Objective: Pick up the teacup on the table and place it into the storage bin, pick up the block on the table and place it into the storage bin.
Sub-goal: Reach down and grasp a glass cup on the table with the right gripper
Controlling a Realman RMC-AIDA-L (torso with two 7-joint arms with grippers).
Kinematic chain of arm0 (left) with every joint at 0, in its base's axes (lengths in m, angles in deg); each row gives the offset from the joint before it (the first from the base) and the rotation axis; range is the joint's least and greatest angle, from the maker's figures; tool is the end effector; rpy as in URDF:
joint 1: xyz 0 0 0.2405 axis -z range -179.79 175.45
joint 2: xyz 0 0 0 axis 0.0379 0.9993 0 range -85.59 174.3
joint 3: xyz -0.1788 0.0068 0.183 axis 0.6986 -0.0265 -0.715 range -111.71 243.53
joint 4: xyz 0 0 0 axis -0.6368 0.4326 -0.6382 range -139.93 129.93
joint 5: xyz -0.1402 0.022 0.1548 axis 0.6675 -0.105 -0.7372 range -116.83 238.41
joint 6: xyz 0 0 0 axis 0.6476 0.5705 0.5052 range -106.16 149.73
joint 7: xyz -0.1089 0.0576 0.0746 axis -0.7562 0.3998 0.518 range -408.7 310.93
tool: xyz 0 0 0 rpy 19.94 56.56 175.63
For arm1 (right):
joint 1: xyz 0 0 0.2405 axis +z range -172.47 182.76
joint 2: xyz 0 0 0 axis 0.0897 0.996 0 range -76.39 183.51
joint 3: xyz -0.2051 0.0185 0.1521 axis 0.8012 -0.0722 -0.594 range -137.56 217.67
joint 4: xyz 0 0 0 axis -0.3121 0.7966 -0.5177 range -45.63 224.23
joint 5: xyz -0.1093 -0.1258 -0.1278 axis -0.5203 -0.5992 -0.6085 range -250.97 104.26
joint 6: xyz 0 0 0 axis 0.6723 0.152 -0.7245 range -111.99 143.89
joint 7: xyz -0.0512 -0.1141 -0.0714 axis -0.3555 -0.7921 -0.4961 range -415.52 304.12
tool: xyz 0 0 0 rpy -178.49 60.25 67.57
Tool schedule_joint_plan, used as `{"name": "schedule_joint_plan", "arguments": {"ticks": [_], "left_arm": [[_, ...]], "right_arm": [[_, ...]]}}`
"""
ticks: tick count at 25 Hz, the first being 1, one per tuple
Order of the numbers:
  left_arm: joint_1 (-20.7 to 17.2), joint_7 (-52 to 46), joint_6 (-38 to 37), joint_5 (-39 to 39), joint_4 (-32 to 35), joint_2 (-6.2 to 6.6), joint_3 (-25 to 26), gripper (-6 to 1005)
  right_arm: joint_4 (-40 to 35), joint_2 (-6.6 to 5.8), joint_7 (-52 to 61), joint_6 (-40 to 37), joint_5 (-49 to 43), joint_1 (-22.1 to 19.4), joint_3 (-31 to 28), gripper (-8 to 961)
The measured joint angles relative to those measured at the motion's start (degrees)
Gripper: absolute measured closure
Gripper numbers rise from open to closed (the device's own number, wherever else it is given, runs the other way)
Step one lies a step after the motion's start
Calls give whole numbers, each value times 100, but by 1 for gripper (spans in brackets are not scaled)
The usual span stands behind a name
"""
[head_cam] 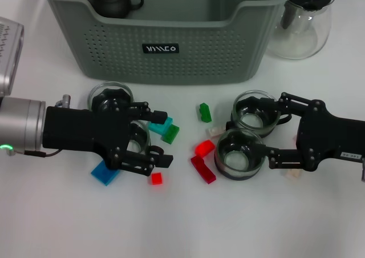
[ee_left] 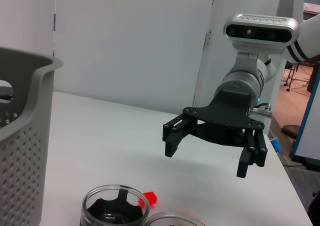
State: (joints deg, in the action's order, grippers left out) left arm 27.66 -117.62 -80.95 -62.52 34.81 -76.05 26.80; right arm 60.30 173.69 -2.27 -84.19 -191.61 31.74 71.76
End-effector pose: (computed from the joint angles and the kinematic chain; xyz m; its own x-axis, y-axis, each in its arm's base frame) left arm -0.2545 0.2909 -0.0105 0.8815 0.1873 0.4334 0.2050 -0.9787 0.0061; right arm 0.2755 0.2749 -0.0195 0.8026 -0.0938 -0.5891 -0.2270 -0.9613 -0.1564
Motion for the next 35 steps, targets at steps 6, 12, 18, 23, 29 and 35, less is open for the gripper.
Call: {"name": "schedule_joint_plan", "arguments": {"ticks": [6,12,18,23,29,35], "left_arm": [[-8,0,-22,-1,0,0,0,126],[-42,0,-117,0,0,0,32,127],[-96,-162,-397,2,160,18,176,127],[-272,-481,-641,12,387,112,1096,127],[-560,-444,-714,1,432,159,1866,128],[-721,-257,-677,0,376,105,2001,128]], "right_arm": [[0,-4,-1,7,-5,-19,-2,32],[-11,-7,-10,11,-5,-45,-33,38],[-55,-20,95,-77,25,-75,-47,44],[-432,-58,780,-174,-73,-5,36,48],[-1988,-38,2439,-486,-906,463,612,54],[-3995,-16,4188,-1243,-1322,936,1756,60]]}}
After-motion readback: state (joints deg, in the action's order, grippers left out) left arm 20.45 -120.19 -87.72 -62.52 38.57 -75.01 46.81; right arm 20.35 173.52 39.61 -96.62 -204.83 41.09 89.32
